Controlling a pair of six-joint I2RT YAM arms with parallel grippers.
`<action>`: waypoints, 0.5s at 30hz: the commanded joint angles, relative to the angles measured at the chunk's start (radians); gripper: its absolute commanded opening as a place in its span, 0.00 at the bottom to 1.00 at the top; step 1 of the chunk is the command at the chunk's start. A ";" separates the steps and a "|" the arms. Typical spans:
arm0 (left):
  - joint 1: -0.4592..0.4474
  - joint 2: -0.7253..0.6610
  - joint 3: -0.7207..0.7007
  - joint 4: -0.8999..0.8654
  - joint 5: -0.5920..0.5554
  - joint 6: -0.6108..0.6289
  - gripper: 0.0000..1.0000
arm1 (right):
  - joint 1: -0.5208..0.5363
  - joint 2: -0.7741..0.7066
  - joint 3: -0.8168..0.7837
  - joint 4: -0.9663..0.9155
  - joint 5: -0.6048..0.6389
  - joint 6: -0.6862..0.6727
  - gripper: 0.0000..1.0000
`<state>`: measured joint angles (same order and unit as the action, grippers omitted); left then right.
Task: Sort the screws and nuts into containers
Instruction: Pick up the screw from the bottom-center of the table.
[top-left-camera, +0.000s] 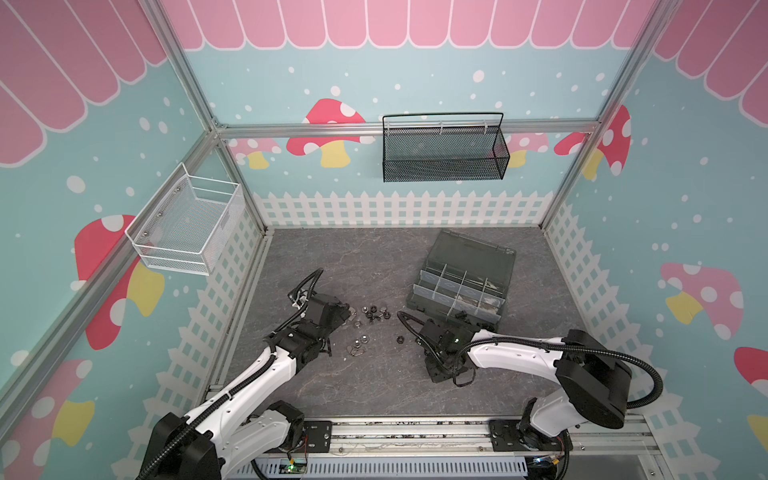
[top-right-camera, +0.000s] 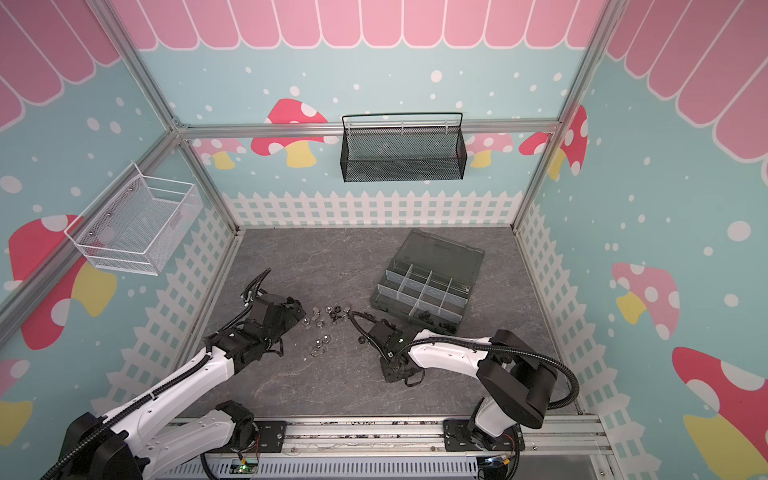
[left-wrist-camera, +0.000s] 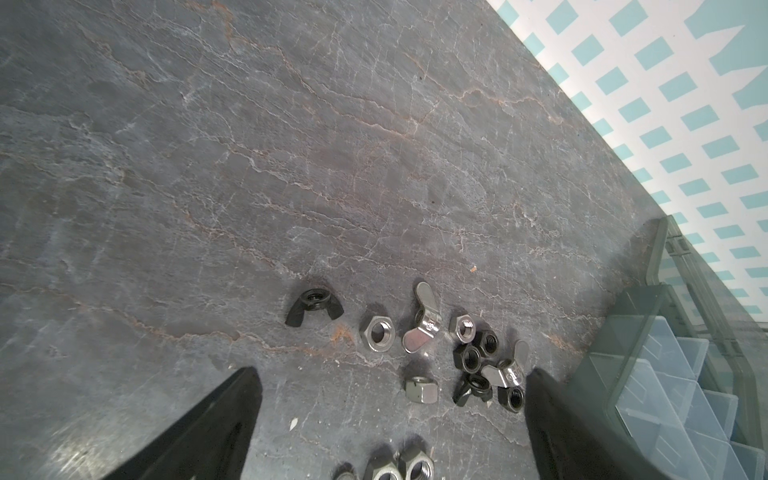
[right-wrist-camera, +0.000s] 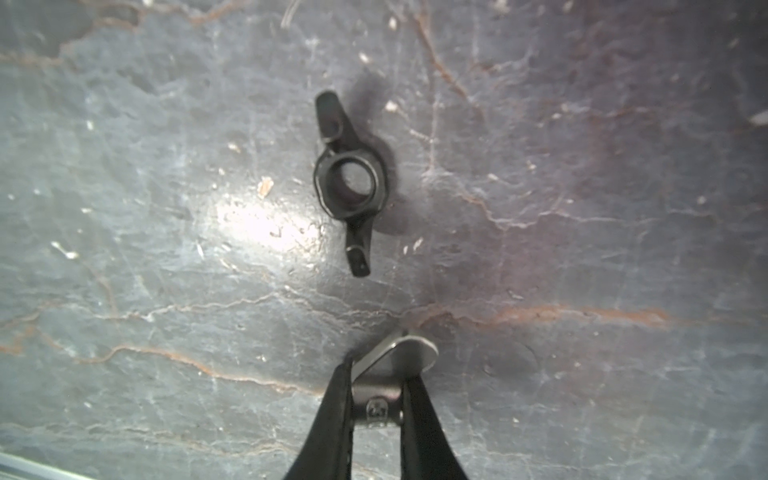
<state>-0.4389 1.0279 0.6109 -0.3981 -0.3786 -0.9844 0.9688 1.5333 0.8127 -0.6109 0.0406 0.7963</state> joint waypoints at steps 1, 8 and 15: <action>0.008 0.007 0.009 0.004 -0.023 -0.019 1.00 | 0.002 -0.010 0.010 -0.014 0.030 0.010 0.07; 0.008 0.022 0.040 -0.005 -0.014 0.006 1.00 | -0.010 -0.043 0.117 -0.089 0.110 -0.028 0.00; 0.008 0.056 0.074 0.002 -0.019 0.018 1.00 | -0.109 -0.062 0.242 -0.102 0.174 -0.107 0.00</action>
<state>-0.4389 1.0721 0.6506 -0.3988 -0.3782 -0.9730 0.9031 1.4887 1.0134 -0.6830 0.1513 0.7330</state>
